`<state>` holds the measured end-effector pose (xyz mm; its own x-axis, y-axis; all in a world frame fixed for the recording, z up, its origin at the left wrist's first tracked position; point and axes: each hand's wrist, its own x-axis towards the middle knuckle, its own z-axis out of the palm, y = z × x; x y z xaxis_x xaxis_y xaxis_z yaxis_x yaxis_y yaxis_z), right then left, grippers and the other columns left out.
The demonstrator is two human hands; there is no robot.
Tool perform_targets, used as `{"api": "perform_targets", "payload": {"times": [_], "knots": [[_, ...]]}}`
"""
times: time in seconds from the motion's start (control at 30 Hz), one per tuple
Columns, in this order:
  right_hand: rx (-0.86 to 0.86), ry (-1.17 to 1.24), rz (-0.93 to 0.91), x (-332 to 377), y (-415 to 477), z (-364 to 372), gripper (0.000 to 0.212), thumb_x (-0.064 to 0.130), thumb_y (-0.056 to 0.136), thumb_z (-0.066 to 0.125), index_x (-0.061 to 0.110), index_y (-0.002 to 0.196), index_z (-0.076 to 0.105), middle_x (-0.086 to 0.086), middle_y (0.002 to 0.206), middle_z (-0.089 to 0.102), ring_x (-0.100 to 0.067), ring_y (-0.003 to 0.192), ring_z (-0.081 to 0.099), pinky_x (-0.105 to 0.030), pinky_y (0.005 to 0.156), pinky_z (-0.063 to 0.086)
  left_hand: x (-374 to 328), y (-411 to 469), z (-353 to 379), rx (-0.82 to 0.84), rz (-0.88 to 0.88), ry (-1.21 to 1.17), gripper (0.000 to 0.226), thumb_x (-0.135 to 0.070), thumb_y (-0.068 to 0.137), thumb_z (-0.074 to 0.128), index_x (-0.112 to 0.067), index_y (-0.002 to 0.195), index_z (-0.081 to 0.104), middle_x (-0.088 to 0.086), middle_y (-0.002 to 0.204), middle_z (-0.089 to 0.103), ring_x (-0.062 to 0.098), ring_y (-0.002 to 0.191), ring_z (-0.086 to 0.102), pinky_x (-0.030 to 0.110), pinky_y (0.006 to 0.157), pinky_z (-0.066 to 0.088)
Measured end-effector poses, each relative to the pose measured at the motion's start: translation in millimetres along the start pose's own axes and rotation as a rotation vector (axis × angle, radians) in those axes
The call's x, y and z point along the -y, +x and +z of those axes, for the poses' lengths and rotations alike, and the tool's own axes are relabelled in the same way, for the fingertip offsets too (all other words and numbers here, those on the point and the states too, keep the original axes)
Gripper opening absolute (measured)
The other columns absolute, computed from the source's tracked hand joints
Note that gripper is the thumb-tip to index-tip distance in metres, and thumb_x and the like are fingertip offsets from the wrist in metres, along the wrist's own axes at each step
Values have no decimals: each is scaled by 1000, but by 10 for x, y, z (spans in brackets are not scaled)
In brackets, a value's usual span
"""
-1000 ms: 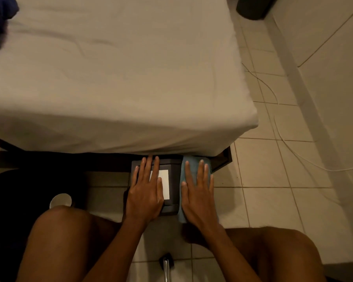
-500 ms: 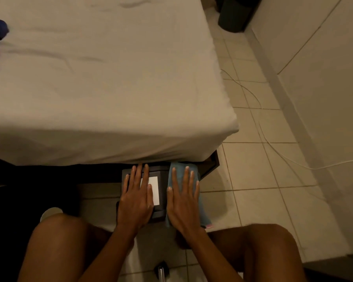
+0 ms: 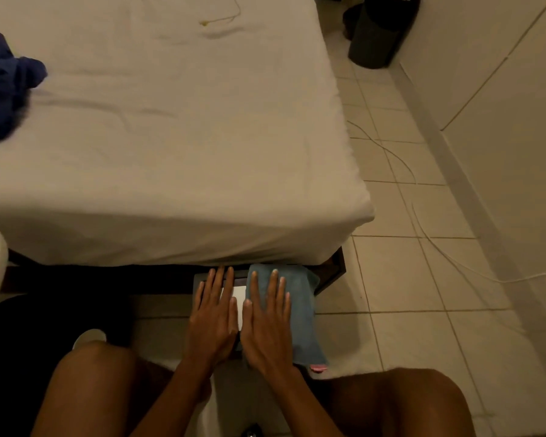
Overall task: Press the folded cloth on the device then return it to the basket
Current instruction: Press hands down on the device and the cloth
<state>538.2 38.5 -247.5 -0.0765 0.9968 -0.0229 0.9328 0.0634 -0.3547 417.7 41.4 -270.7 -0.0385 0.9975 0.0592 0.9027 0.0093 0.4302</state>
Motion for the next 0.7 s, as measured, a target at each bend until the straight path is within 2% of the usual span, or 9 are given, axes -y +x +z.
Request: {"api": "perform_targets", "payload": {"times": [0.13, 0.27, 0.37, 0.4, 0.43, 0.5, 0.53, 0.6, 0.7], "knots": [[32, 18, -64, -23, -115, -35, 56, 40, 106, 13, 21, 159, 17, -16, 163, 20, -32, 150, 22, -43, 117, 10, 28, -11, -8, 9, 11, -20, 57, -33, 103, 20, -14, 156, 23, 5, 164, 20, 17, 154, 10, 31, 125, 3], [77, 66, -34, 29, -155, -40, 56, 41, 106, 9, 24, 159, 18, -14, 163, 19, -28, 151, 16, -40, 120, 1, 23, 8, -32, 22, 11, -43, 57, -36, 104, 16, -14, 156, 24, 4, 164, 20, 16, 154, 8, 32, 124, 5], [95, 176, -74, -4, -113, -78, 55, 49, 104, 3, 39, 156, -12, -3, 165, -4, -21, 154, -4, -32, 120, -15, 8, 8, -58, 32, 4, -65, 56, -35, 103, 18, -15, 156, 24, 5, 164, 20, 15, 153, 6, 29, 124, 1], [93, 196, -115, -58, -86, -129, 57, 51, 103, 6, 37, 155, -14, 0, 165, -8, -20, 154, -5, -31, 121, -14, 15, 14, -68, 37, 3, -72, 57, -36, 104, 18, -15, 156, 23, 5, 164, 20, 16, 153, 7, 29, 123, 1], [94, 226, -126, -107, -47, -238, 62, 55, 100, 8, 34, 156, -8, 3, 164, -9, -18, 153, -4, -32, 122, -9, 21, 18, -73, 43, 0, -75, 57, -37, 104, 16, -15, 156, 23, 5, 164, 20, 17, 153, 8, 28, 123, 1], [37, 350, -22, -240, 94, -499, 70, 64, 95, 16, 33, 157, 8, 8, 164, -4, -10, 149, 4, -33, 120, 12, 17, 21, -85, 49, -6, -82, 59, -41, 104, 12, -15, 156, 23, 5, 163, 19, 19, 153, 8, 27, 122, 1], [-4, 380, 36, -345, 189, -589, 65, 58, 98, 26, 33, 157, 16, 8, 165, 1, -9, 147, 10, -33, 116, 21, 6, 28, -94, 53, -11, -90, 61, -42, 103, 12, -15, 156, 23, 4, 163, 18, 19, 153, 8, 28, 122, 1], [-18, 385, 142, -598, 369, -721, 56, 32, 103, 44, 27, 156, 26, 4, 165, 12, -14, 148, 20, -34, 114, 31, -35, 43, -129, 54, -23, -108, 64, -44, 101, 14, -14, 156, 24, 5, 163, 17, 21, 152, 9, 29, 122, 3], [138, 351, 163, -898, 536, -797, 54, 13, 101, 48, 15, 153, 33, -6, 162, 24, -25, 144, 33, -36, 114, 35, -183, 96, -257, 70, -66, -155, 71, -49, 94, 12, -14, 154, 30, 10, 163, 21, 27, 152, 16, 35, 123, 10]]}}
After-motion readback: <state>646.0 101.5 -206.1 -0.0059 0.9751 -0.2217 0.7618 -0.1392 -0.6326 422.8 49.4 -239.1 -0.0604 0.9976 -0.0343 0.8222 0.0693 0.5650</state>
